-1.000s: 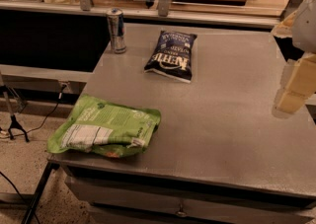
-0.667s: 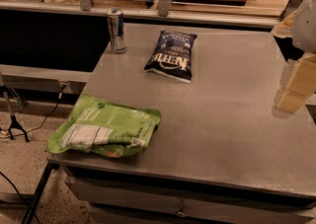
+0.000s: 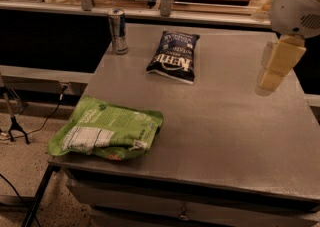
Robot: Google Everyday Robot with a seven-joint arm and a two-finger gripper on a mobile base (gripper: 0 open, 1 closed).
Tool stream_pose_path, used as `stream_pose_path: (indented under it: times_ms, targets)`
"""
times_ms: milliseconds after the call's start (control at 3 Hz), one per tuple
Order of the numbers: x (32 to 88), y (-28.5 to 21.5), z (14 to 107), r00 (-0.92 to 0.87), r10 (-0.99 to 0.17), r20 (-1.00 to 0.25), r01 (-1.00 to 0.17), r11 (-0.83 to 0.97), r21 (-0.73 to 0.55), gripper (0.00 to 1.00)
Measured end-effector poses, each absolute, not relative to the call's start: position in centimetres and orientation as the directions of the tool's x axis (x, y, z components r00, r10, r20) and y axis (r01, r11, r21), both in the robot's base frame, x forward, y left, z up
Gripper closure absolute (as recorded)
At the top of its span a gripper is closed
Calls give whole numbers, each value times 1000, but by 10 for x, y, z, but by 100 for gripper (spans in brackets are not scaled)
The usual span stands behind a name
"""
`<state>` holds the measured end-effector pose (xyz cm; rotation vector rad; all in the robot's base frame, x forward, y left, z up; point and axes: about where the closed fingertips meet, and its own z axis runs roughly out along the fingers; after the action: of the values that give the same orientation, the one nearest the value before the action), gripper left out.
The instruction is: Pick blue chip bag
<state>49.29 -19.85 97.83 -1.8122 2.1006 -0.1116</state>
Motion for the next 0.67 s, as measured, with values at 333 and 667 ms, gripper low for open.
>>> stream_pose_path:
  times_ms: [333, 667]
  targets:
    - [541, -175, 974, -33, -966, -258, -944, 114, -308, 0]
    - [585, -143, 962, 40, -947, -318, -950, 62, -305, 0]
